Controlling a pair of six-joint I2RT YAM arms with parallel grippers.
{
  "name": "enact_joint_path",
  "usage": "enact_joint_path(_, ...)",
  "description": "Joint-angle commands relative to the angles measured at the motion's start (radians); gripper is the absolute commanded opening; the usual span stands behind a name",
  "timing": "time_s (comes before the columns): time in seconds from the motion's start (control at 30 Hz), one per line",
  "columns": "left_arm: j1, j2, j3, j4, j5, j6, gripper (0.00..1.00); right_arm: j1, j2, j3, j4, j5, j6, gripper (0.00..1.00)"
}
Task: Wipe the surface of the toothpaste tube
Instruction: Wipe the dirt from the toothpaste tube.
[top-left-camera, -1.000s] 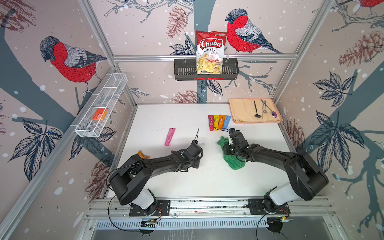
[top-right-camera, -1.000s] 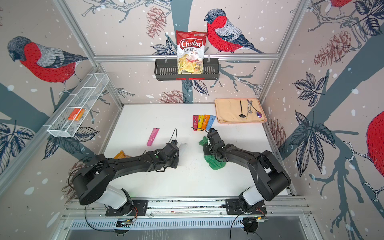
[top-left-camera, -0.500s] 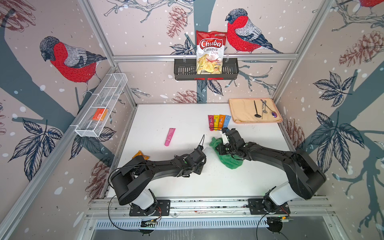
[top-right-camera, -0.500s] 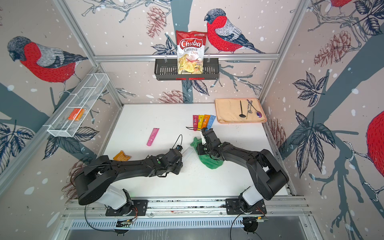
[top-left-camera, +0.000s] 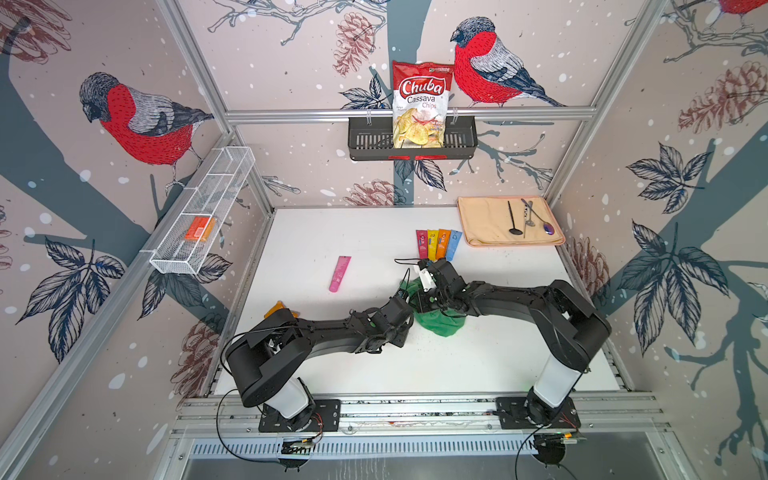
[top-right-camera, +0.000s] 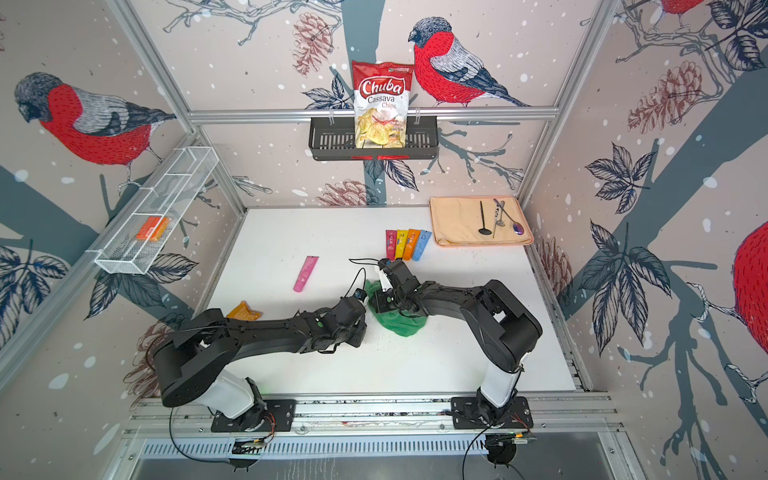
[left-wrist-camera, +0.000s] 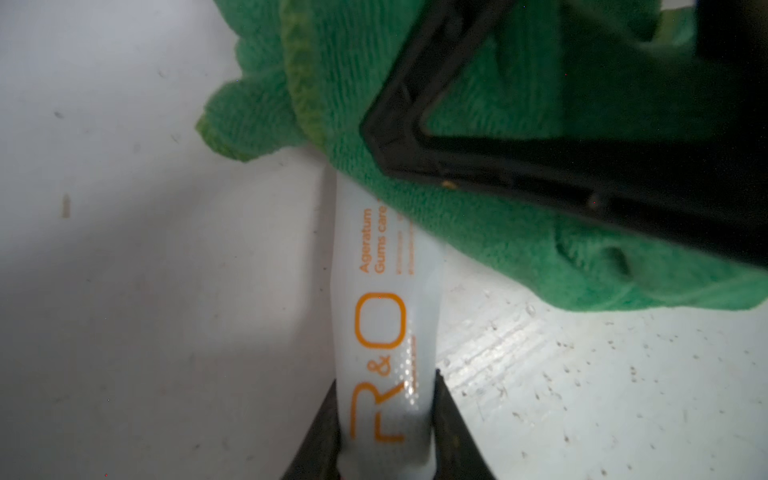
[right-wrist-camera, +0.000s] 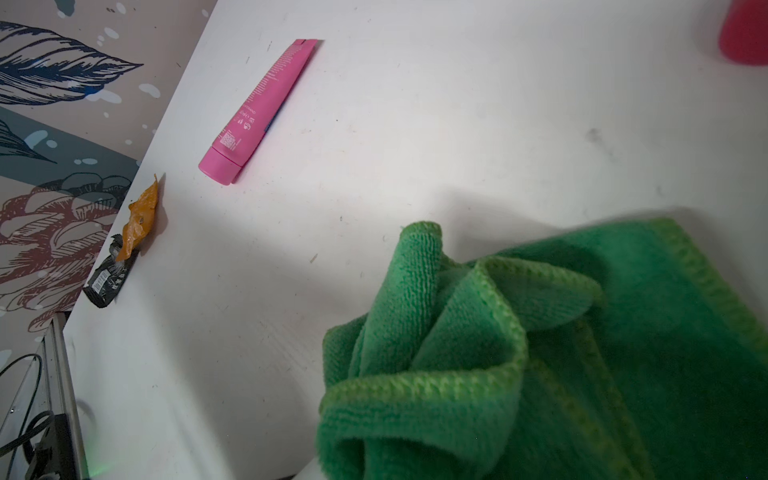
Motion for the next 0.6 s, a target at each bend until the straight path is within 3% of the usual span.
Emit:
enact_joint_path(0.0, -0.001, -0.008, 0.008, -0.007, -0.028, 0.017, 0.21, 0.012, 0.040, 0.009, -0.071, 0.032, -0.007, 0.15)
enact_joint_path(0.13, -0.002, -0.020, 0.005, -0.004, -0.034, 0.022, 0.19, -0.007, 0.066, 0.031, -0.169, 0.185, -0.019, 0.14)
enact_joint_path(0.23, -0.001, -0.023, 0.002, 0.000, -0.028, 0.027, 0.19, -0.065, 0.073, 0.028, -0.193, 0.222, -0.028, 0.15)
enact_joint_path(0.47, -0.003, -0.026, 0.002, 0.009, -0.015, 0.047, 0.18, -0.134, 0.059, 0.041, -0.169, 0.176, -0.049, 0.14)
enact_joint_path(0.57, -0.003, -0.015, 0.012, 0.000, -0.022, 0.053, 0.17, -0.104, 0.030, 0.019, -0.104, 0.064, -0.037, 0.13)
